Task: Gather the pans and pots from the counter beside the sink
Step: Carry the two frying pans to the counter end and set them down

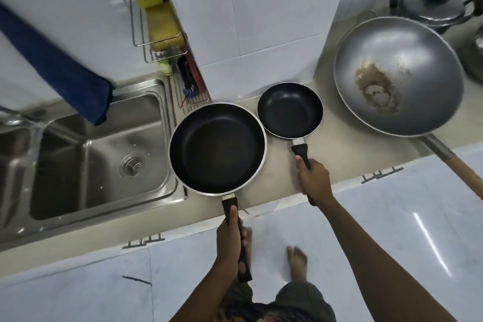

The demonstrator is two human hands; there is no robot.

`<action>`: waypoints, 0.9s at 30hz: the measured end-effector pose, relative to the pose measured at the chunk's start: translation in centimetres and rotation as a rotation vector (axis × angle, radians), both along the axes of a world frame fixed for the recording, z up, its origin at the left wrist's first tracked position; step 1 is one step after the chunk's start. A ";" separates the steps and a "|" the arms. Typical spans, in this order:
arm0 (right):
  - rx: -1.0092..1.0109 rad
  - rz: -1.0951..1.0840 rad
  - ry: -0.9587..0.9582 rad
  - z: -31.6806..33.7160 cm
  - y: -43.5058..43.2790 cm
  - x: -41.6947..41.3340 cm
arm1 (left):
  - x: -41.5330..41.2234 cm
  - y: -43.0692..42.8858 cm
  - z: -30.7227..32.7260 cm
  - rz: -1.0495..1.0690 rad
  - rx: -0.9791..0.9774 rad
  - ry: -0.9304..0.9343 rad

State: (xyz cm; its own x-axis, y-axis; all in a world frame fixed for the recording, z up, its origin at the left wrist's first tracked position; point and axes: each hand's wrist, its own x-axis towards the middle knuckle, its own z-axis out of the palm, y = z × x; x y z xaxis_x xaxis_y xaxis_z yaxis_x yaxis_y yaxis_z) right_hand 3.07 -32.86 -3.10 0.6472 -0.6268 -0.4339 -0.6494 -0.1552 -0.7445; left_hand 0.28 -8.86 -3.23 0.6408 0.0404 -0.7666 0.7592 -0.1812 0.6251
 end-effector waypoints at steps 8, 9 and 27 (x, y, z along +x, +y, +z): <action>-0.090 0.122 -0.056 0.1 -1.1 -4.3 | -3.7 -0.4 2.4 -0.016 0.342 -0.233; -0.113 0.157 -0.064 0.1 -1.3 -5.0 | -4.7 -0.1 2.6 0.012 0.346 -0.230; -0.008 0.669 -0.226 6.0 20.3 -4.4 | -17.5 22.1 4.6 0.654 0.443 -0.269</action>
